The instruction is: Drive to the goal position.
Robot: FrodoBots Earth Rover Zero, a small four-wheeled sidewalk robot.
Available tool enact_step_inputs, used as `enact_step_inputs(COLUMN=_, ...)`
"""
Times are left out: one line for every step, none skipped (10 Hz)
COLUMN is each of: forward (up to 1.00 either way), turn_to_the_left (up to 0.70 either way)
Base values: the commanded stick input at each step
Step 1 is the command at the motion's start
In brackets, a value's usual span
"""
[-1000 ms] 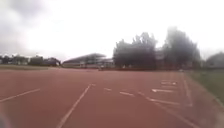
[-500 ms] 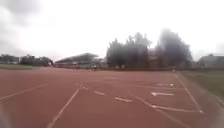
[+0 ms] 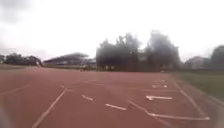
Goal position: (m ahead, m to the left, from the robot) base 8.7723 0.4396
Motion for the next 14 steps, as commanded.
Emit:
enact_step_inputs(forward=0.7, turn_to_the_left=-0.05)
enact_step_inputs(forward=0.7, turn_to_the_left=0.13)
enact_step_inputs(forward=0.7, turn_to_the_left=0.08)
enact_step_inputs(forward=0.7, turn_to_the_left=0.1)
enact_step_inputs(forward=0.7, turn_to_the_left=0.14)
enact_step_inputs(forward=0.7, turn_to_the_left=0.13)
enact_step_inputs(forward=0.7, turn_to_the_left=0.04)
enact_step_inputs(forward=0.7, turn_to_the_left=0.0)
enact_step_inputs(forward=0.7, turn_to_the_left=0.05)
enact_step_inputs(forward=0.7, turn_to_the_left=0.12)
enact_step_inputs(forward=0.7, turn_to_the_left=0.03)
enact_step_inputs(forward=0.7, turn_to_the_left=0.0)
enact_step_inputs(forward=0.7, turn_to_the_left=0.0)
enact_step_inputs(forward=0.7, turn_to_the_left=0.05)
